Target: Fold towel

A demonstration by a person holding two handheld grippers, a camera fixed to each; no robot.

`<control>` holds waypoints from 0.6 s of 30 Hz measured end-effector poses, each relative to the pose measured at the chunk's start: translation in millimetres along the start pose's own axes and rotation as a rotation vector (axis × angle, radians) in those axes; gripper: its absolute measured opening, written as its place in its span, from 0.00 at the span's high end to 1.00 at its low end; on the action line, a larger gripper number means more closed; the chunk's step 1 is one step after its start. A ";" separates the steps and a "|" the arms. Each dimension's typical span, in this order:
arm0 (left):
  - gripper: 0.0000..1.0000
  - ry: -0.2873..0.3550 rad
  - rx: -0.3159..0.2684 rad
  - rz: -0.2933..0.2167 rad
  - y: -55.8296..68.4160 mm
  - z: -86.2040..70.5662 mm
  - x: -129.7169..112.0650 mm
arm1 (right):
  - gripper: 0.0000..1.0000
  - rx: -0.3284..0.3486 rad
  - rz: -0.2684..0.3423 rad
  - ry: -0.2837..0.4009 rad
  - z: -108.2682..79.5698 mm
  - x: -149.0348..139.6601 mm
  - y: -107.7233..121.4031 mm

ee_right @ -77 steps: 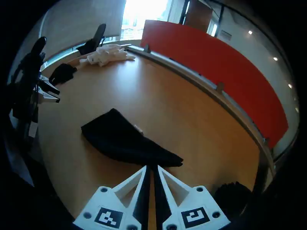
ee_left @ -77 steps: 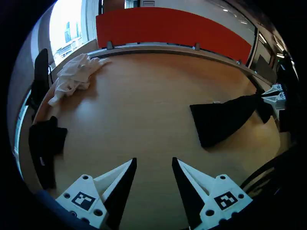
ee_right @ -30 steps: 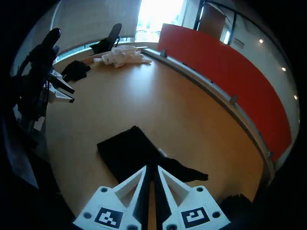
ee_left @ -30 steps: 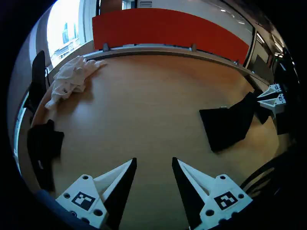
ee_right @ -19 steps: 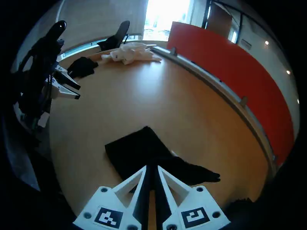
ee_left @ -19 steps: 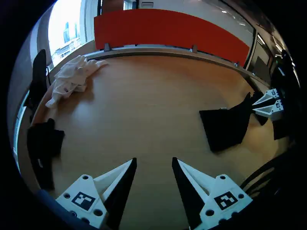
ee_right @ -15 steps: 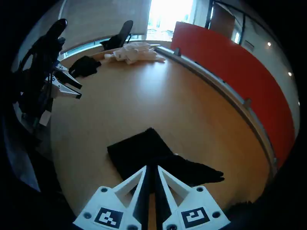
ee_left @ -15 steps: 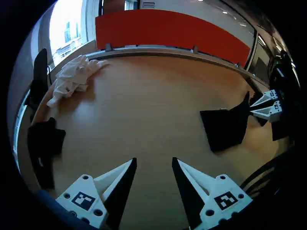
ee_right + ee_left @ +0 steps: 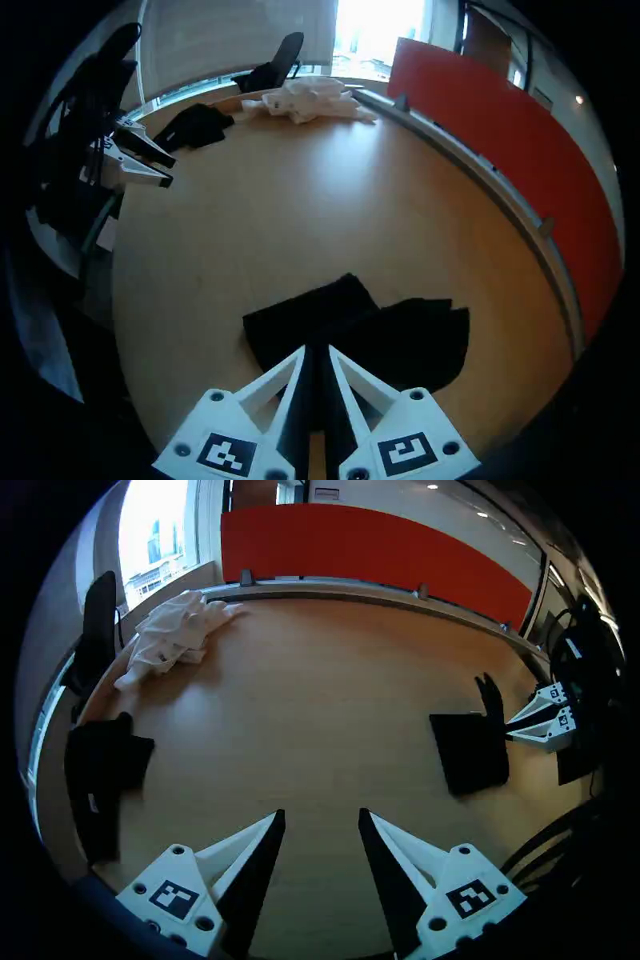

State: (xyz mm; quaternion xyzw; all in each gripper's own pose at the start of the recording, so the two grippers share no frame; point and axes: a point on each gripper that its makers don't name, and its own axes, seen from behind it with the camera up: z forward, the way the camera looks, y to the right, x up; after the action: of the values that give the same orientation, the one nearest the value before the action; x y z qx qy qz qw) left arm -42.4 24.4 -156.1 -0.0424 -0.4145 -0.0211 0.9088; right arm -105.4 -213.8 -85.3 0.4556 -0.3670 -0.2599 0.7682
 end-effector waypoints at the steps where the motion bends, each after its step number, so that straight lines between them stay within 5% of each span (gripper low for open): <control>1: 0.33 0.000 0.002 -0.001 -1.2 -0.6 -0.5 | 0.94 0.003 0.001 -0.001 1.0 0.2 -0.5; 18: 0.33 0.005 0.009 -0.008 -7.2 -3.3 -3.0 | 0.94 0.012 -0.007 0.001 -0.1 3.9 -5.6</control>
State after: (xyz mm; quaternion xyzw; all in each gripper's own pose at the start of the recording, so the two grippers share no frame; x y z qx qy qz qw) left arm -42.4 16.9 -160.2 -0.0366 -0.4124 -0.0230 0.9100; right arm -103.4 -219.2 -89.0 0.4615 -0.3666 -0.2599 0.7648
